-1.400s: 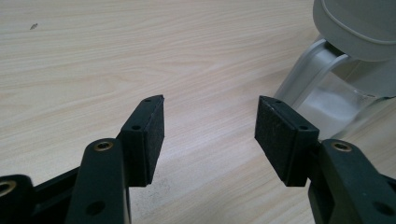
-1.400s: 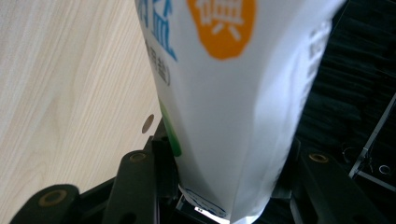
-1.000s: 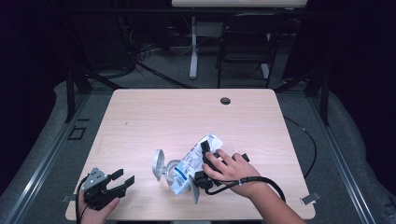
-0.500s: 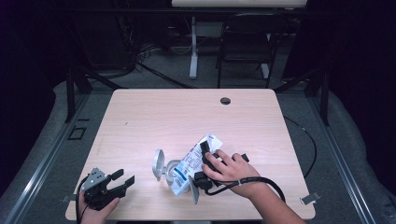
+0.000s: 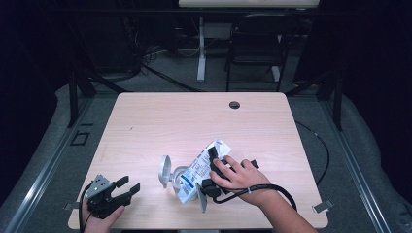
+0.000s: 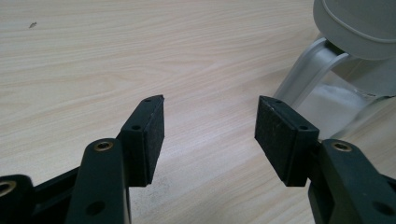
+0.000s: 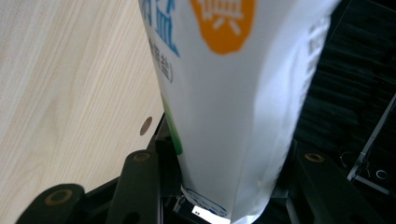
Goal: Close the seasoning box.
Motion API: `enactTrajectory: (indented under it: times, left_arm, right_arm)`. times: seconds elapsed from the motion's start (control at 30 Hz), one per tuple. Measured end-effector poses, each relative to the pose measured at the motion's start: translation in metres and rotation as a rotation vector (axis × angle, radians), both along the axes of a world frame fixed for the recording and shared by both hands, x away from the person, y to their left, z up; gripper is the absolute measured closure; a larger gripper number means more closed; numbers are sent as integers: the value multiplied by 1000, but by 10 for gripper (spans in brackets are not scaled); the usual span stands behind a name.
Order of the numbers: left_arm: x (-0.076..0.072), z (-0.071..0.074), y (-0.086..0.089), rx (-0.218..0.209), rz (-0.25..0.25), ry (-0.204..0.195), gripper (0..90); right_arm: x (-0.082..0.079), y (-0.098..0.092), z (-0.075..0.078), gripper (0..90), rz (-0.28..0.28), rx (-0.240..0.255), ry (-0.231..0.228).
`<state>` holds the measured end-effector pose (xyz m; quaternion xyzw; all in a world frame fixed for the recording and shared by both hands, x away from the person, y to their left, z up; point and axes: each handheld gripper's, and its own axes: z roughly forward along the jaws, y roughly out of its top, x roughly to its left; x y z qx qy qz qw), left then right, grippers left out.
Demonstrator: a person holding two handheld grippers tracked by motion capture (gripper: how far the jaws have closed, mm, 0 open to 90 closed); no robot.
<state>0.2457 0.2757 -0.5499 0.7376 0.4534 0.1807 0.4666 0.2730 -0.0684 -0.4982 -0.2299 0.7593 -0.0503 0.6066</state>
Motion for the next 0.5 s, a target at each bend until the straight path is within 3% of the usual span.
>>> enactTrajectory:
  times: [0.5]
  left_arm:
    - [0, 0, 0, 0, 5, -4, 431]
  right_arm:
    - [-1, 1, 1, 607, -1, -7, -12]
